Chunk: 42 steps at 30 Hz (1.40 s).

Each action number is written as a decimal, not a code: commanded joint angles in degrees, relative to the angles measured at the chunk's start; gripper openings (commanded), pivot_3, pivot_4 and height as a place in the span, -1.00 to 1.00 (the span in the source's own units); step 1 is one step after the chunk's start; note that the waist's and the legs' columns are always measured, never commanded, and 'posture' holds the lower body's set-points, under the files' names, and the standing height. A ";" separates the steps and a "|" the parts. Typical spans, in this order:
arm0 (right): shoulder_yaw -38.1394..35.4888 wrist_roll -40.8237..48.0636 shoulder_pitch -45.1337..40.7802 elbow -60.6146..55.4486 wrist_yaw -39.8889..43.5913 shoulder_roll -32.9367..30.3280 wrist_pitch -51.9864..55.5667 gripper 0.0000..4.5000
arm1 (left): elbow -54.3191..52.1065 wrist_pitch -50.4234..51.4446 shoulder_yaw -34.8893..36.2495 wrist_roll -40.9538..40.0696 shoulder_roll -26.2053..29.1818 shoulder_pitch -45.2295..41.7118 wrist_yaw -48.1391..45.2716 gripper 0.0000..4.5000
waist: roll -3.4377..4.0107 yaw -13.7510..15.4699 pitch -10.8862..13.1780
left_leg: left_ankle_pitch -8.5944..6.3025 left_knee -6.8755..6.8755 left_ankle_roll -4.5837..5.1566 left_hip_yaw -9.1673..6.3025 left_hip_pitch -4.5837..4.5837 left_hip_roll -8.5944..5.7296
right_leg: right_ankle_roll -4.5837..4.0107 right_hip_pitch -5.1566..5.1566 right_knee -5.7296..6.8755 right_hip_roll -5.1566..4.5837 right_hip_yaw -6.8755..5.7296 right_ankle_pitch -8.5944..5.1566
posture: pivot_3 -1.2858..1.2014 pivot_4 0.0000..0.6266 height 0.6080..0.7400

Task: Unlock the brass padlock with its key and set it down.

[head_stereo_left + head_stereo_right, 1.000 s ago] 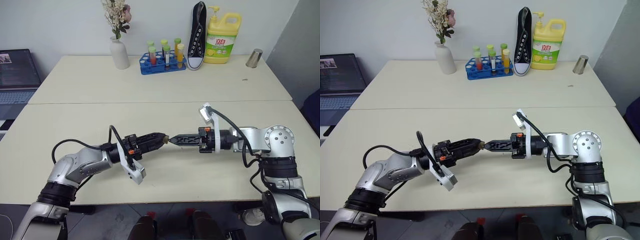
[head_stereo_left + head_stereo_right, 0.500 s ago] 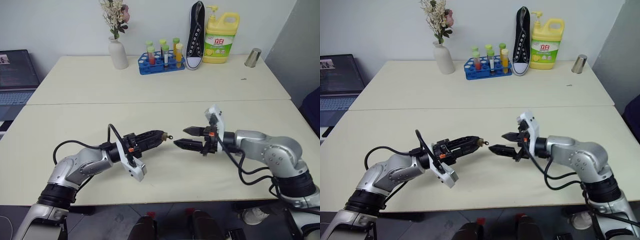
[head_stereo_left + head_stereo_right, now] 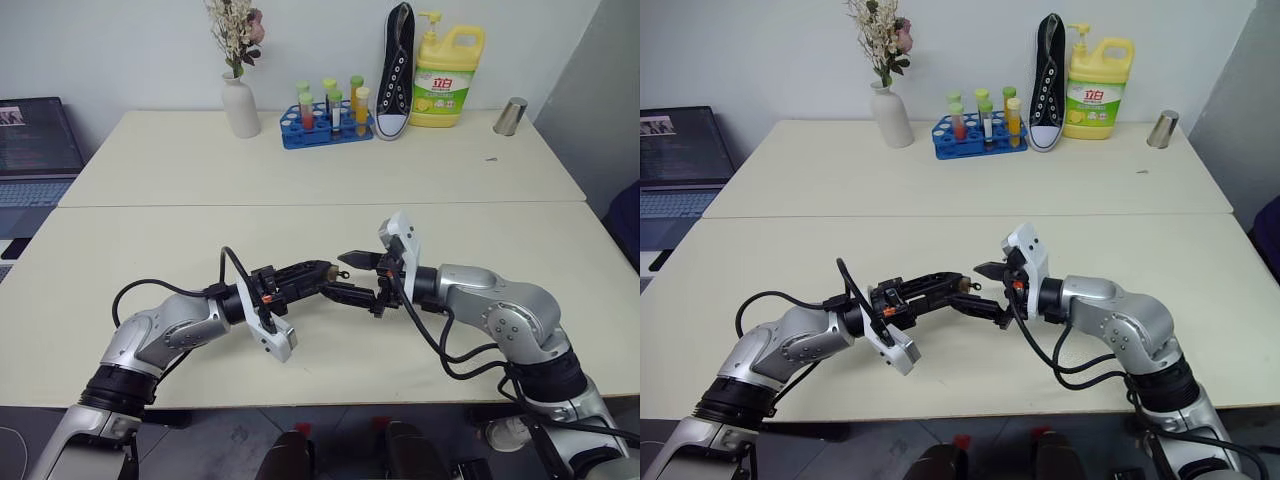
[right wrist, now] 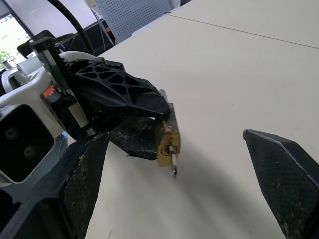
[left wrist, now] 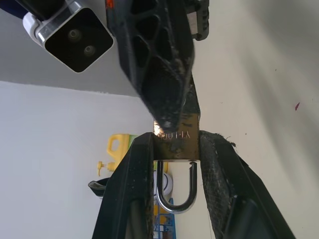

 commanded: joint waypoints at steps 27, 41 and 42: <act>-1.98 -1.88 0.46 -1.82 4.18 2.66 0.78 -0.94 | -1.96 -1.04 -1.66 -7.85 0.90 2.19 -3.31 -0.59 | 0.00 -0.04 0.00 | 0.00 0.00 0.00 0.00 0.01 0.00 | 0.00 -0.01 0.01 0.00 0.00 0.00 | 0.03 -0.52 1.00; -4.05 -5.86 2.08 -0.35 6.48 -2.29 -1.84 -0.94 | -6.51 0.57 -3.38 -24.29 2.98 7.35 -10.38 1.00 | 0.01 -0.02 0.00 | 0.00 0.00 0.00 0.00 0.01 0.05 | 0.00 0.00 0.00 -0.03 0.03 0.00 | 0.03 -0.52 1.00; -4.55 -6.26 2.26 -0.29 6.74 -2.98 -2.16 -0.94 | -6.73 2.31 -3.46 -26.30 3.04 6.93 -11.42 0.93 | 0.01 -0.02 0.00 | 0.00 0.01 0.00 0.00 0.01 0.05 | 0.00 0.00 0.01 -0.03 0.02 0.00 | 0.03 -0.52 1.00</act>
